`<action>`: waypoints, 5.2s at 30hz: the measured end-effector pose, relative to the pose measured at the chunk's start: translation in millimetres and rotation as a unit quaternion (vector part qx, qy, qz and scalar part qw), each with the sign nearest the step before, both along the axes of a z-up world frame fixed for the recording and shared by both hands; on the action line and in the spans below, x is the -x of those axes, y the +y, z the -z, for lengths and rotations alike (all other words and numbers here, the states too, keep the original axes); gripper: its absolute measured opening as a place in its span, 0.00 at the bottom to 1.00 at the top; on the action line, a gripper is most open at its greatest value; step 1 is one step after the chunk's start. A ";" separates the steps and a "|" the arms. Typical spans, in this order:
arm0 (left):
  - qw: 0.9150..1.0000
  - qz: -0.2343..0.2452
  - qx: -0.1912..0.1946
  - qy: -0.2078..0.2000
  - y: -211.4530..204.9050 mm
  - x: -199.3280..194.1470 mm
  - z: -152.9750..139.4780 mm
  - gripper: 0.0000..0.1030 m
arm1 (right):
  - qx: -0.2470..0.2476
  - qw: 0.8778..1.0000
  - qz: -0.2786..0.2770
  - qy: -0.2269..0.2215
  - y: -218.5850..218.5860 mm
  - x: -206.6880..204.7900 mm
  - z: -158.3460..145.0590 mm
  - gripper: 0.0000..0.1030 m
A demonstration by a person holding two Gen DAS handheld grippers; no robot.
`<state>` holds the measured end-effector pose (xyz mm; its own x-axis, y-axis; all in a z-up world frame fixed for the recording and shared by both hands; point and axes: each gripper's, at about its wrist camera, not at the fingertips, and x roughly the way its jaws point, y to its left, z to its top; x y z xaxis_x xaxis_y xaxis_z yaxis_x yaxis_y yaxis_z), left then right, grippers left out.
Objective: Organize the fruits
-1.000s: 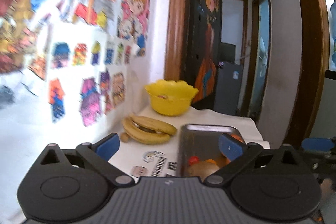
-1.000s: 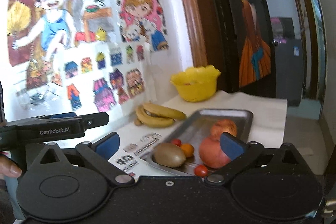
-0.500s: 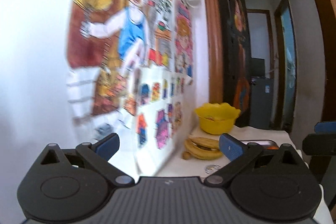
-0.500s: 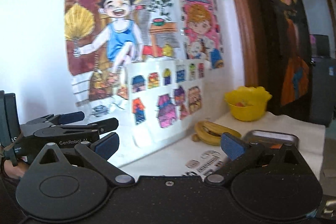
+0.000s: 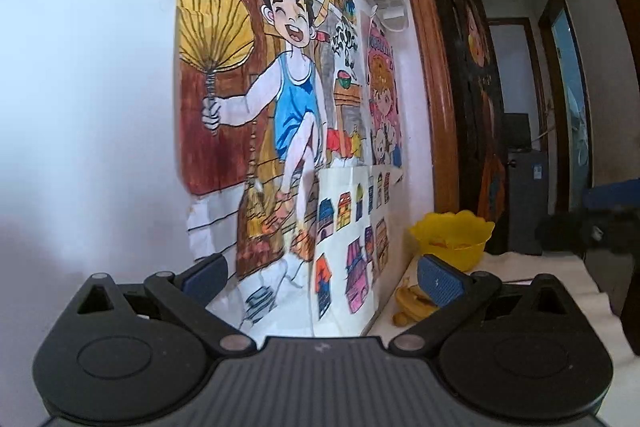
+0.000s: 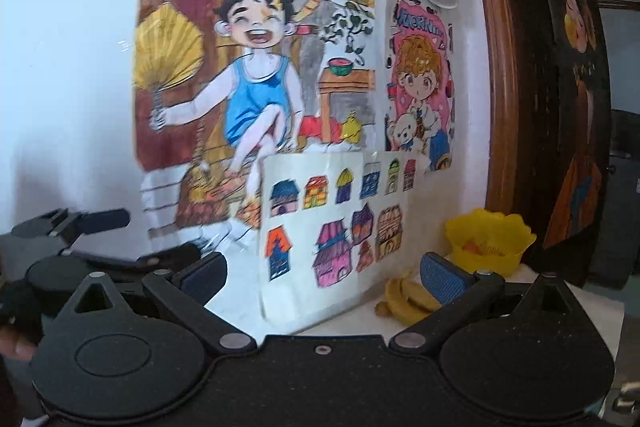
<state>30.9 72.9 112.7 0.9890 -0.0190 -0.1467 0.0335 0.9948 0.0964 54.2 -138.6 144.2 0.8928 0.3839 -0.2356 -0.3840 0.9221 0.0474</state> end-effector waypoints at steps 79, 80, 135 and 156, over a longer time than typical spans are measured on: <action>0.922 0.081 0.261 0.276 -88.9 -347.5 203.6 0.59 | 0.353 0.925 -0.138 0.002 -34.9 -326.6 196.6 0.70; 0.921 0.079 0.264 0.276 -88.2 -345.7 203.8 0.58 | 0.349 0.926 -0.143 0.007 -35.1 -328.9 196.4 0.68; 0.878 -0.014 0.370 0.304 -89.6 -354.8 201.8 0.65 | 0.371 0.924 -0.078 -0.047 -46.8 -278.0 202.8 0.32; 0.885 -0.059 0.316 0.337 -107.4 -362.7 191.8 0.44 | 0.331 0.939 -0.070 -0.064 -60.2 -279.6 203.2 0.31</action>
<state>393.7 -34.5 -79.1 0.6818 -0.2110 -0.7004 -0.2353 0.8434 -0.4830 333.7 -198.8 -59.1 0.8821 0.3057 -0.3584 -0.4664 0.6735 -0.5735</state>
